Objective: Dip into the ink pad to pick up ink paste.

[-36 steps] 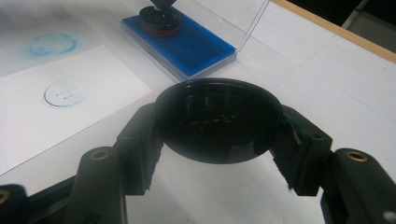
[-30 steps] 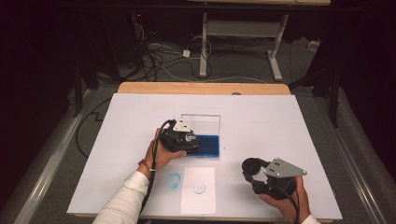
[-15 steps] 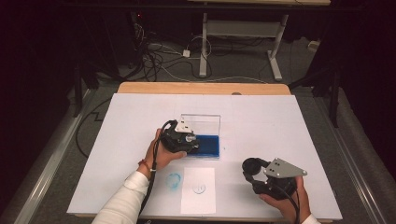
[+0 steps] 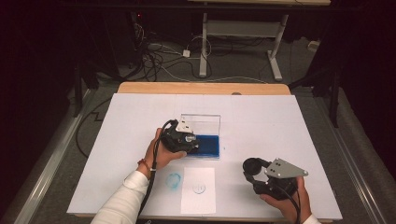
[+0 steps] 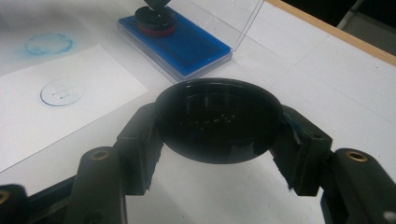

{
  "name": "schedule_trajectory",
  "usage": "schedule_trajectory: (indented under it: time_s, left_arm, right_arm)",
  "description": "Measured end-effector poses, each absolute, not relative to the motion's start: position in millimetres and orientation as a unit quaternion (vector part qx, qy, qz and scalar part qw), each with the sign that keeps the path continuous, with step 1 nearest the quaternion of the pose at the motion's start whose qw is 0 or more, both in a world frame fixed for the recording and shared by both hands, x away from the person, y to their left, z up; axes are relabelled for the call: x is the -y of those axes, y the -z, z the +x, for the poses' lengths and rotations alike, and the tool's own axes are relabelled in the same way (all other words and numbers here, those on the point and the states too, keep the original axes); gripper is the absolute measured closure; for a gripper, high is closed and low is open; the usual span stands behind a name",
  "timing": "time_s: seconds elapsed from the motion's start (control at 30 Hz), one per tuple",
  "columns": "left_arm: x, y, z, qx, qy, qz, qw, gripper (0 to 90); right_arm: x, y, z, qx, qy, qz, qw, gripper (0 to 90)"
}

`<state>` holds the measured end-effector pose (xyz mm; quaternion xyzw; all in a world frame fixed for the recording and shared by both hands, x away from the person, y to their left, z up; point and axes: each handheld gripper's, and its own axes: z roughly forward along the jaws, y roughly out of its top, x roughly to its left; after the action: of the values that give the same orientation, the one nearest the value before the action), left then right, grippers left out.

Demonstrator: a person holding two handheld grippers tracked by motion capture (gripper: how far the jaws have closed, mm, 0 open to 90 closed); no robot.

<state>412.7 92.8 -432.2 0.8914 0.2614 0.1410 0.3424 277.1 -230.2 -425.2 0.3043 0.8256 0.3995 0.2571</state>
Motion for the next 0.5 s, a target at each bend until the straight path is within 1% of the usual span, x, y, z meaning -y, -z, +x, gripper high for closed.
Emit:
schedule_trajectory:
  time_s: [0.13, 0.5]
  left_arm:
    - [-90, 429, 414, -0.258, -0.139, 0.897, 0.330, 54.7]
    - [-79, 399, 410, -0.238, -0.142, 0.893, 0.354, 54.7]
  right_arm:
    - [230, 425, 277, -0.825, -0.400, 0.306, 0.258, 38.7]
    - [232, 424, 277, -0.823, -0.402, 0.306, 0.260, 38.6]
